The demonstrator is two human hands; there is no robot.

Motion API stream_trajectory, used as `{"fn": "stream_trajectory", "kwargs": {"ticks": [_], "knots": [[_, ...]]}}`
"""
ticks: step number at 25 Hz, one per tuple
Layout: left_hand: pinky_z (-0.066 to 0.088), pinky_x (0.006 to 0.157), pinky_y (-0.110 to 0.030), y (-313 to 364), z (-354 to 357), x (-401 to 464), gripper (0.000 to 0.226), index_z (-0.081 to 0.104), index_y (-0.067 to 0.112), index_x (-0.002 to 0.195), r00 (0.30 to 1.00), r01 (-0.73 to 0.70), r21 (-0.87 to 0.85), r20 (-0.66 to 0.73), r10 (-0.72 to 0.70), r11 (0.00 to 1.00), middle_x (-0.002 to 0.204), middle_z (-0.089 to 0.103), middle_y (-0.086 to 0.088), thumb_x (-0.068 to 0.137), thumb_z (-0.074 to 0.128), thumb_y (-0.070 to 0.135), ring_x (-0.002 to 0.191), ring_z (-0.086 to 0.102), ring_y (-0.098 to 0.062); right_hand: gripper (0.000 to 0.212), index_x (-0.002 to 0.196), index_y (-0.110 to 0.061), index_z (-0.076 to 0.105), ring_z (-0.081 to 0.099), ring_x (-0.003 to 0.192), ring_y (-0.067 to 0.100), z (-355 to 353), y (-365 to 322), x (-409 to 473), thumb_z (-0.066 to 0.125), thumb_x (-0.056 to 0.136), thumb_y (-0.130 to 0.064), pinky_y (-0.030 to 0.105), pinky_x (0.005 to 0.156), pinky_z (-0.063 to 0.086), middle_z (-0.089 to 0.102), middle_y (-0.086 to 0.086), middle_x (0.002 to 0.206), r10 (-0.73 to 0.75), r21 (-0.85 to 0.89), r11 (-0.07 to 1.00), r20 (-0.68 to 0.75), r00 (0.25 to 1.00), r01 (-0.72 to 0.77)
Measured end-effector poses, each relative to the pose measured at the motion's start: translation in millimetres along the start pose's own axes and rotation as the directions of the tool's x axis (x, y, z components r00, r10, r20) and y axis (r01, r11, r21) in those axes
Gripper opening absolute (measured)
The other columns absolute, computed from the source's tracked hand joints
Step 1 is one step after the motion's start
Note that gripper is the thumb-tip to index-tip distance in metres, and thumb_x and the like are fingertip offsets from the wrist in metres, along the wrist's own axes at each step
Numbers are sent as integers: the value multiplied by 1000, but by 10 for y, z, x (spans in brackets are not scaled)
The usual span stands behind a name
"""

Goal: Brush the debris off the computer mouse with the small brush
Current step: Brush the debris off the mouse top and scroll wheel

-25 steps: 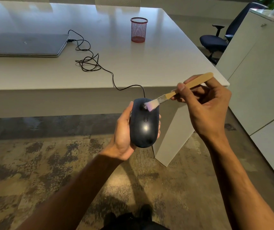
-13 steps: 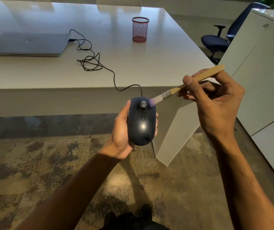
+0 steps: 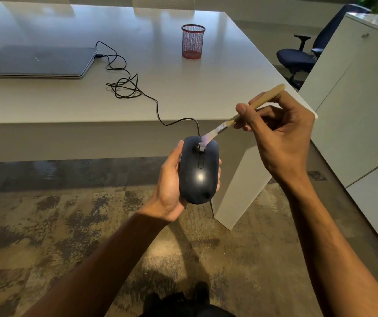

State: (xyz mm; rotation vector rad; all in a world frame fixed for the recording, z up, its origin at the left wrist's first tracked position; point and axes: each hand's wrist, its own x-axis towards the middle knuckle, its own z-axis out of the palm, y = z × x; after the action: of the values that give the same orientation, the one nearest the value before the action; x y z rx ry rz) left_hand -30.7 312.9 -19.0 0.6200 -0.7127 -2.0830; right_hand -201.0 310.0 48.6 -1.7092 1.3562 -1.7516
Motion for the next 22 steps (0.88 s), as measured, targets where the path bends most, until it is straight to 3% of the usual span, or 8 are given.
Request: {"fn": "stream_trajectory", "kwargs": {"ticks": [5, 8, 12, 15, 18, 22], "knots": [[56, 63, -31, 10, -21, 4, 68, 51, -3, 125, 1000, 10, -3, 0, -10, 1000, 93, 65, -12, 100, 25, 54, 73, 66, -18, 13, 102, -7, 63, 76, 75, 12, -38, -52, 30, 70, 92, -11, 24, 72, 62, 73, -13, 79, -58, 68, 996, -36, 998, 60], [56, 64, -31, 10, -19, 22, 70, 49, -4, 129, 1000, -9, 28, -12, 9, 1000, 93, 65, -12, 101, 24, 54, 74, 65, -18, 12, 101, -9, 63, 76, 76, 12, -57, -82, 17, 70, 92, -9, 24, 73, 62, 72, -11, 80, -90, 51, 995, 38, 995, 88], [56, 64, -32, 3, -12, 21, 70, 47, -3, 133, 1000, -6, 27, -2, 6, 1000, 96, 64, -13, 101, 24, 54, 76, 66, -18, 14, 102, -9, 63, 76, 79, 10, -31, -36, 34, 71, 93, -16, 30, 76, 64, 69, -8, 88, -134, -96, 987, -29, 991, 131], [56, 65, -32, 3, -32, 34, 72, 47, -6, 135, 999, -23, 68, -24, 25, 997, 97, 65, -14, 101, 25, 54, 77, 67, -19, 13, 106, -12, 60, 77, 83, 11, -20, -66, 72, 67, 95, -13, 29, 78, 63, 70, -10, 90, -146, -21, 989, -49, 988, 145], [55, 70, -34, 0, -68, 51, 73, 48, -7, 135, 997, -49, 102, -48, 54, 994, 101, 66, -15, 100, 28, 54, 81, 67, -21, 13, 106, -11, 60, 77, 83, 12, 8, -111, 94, 66, 95, -9, 24, 78, 62, 72, -13, 87, -145, 56, 988, 51, 988, 142], [50, 82, -39, -15, -148, 82, 77, 45, -1, 142, 992, -87, 148, -74, 99, 985, 116, 59, -19, 94, 37, 58, 94, 64, -23, 14, 106, -6, 63, 77, 83, 13, 42, -98, 126, 67, 94, -12, 30, 80, 63, 73, 1, 90, -98, -11, 995, 185, 978, 102]]}}
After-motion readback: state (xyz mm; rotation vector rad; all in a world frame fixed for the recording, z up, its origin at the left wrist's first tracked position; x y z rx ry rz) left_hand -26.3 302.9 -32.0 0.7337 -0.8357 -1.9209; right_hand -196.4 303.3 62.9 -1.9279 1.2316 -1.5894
